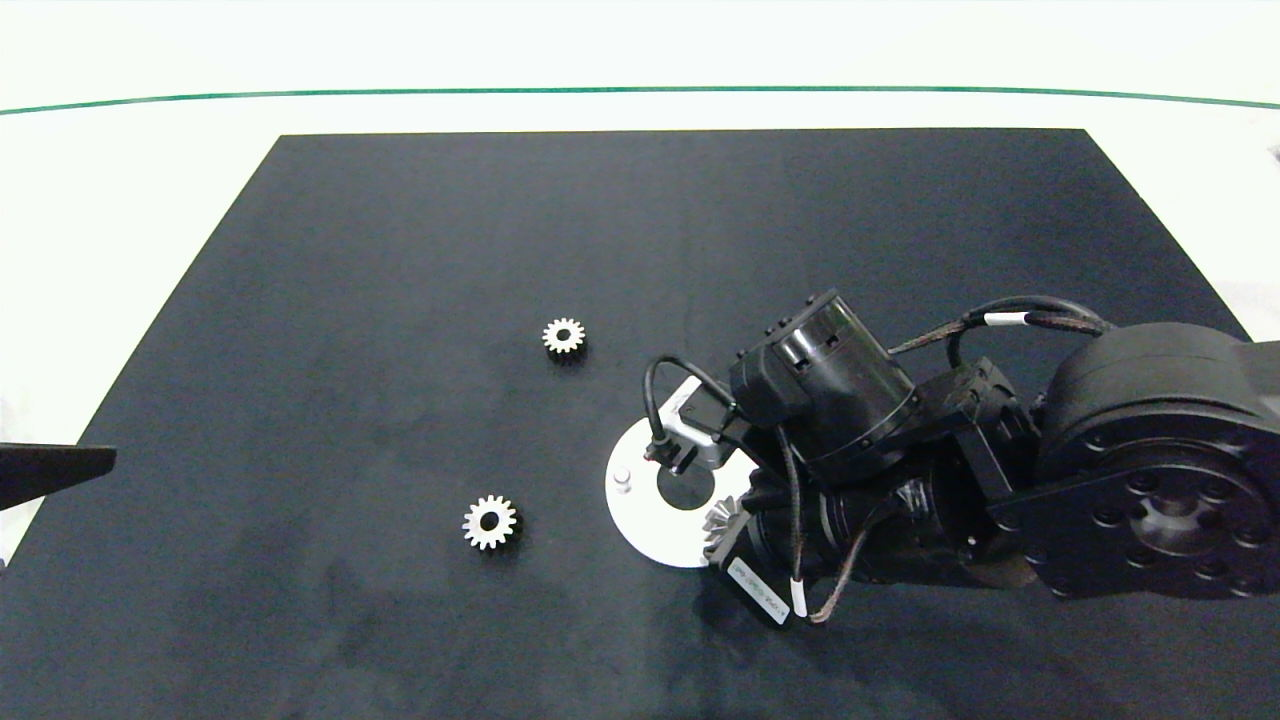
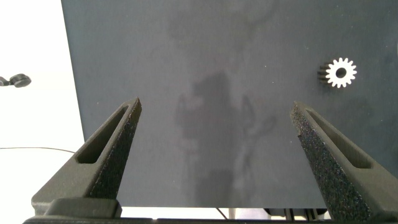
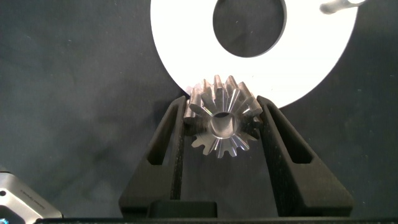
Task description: Install three planetary gears onto the carrier pins
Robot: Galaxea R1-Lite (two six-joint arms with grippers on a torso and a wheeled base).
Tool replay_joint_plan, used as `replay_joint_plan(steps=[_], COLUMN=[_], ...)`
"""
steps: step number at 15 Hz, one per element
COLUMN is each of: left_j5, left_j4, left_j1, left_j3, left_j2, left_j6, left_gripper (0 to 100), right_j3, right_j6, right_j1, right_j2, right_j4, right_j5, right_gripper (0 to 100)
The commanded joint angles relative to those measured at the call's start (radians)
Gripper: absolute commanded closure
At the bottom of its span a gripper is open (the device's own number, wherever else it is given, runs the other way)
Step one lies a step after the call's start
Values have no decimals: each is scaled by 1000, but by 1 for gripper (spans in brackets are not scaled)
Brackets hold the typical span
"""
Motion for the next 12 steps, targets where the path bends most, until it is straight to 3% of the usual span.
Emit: replay_joint_plan(steps=[1, 12], left_j5=[1, 1], left_j4=[6, 6], left_j1=[-2, -2], left_j3=[0, 2], left_j2=[1, 1], left_j6=[1, 1], left_gripper=[0, 0], right_j3=[-10, -25], right_j6=[0, -1], right_j1=[0, -5], right_j2=[24, 24], right_j4=[3, 4], right_j5=[-1, -10], right_gripper=[75, 75])
